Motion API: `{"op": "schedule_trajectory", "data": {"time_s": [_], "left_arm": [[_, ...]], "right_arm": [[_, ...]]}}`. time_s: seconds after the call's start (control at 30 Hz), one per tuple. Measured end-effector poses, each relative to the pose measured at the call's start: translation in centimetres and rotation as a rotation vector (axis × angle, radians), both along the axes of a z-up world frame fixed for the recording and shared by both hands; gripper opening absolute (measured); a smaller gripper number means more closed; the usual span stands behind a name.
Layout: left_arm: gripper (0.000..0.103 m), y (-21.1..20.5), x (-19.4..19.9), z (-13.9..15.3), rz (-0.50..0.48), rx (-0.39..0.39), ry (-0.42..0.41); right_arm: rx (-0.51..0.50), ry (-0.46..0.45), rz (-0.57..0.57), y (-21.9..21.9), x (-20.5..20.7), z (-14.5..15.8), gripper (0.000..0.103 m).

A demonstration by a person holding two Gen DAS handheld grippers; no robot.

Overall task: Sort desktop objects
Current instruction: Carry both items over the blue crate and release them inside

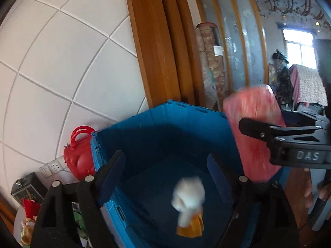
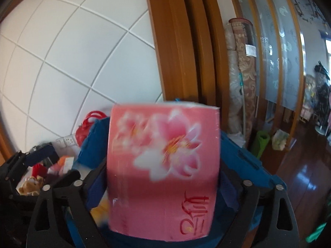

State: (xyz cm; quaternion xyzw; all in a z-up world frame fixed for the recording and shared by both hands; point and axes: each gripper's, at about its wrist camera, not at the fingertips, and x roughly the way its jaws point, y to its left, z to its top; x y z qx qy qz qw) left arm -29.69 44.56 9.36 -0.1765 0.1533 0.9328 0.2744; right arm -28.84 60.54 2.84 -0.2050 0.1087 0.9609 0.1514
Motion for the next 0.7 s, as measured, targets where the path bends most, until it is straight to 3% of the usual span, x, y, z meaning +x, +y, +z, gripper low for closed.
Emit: {"op": "schedule_trajectory", "data": {"time_s": [0.13,0.27,0.7], "left_arm": [[0.081,0.9,0.0,-0.7,0.017,-0.043,0.010],[0.082,-0.2,-0.1,-1.2,0.062,-0.021,0.008],[0.082,-4.8,2.3,-2.7,0.199,-0.041,0.054]], "right_arm": [[0.012,0.030,0.003,1.3,-0.2,0.4,0.103],[-0.015,0.061,0.003,1.8,0.4,0.1,0.103],[-0.026,0.081,0.079,-2.5,3.4,-2.4,0.103]]}}
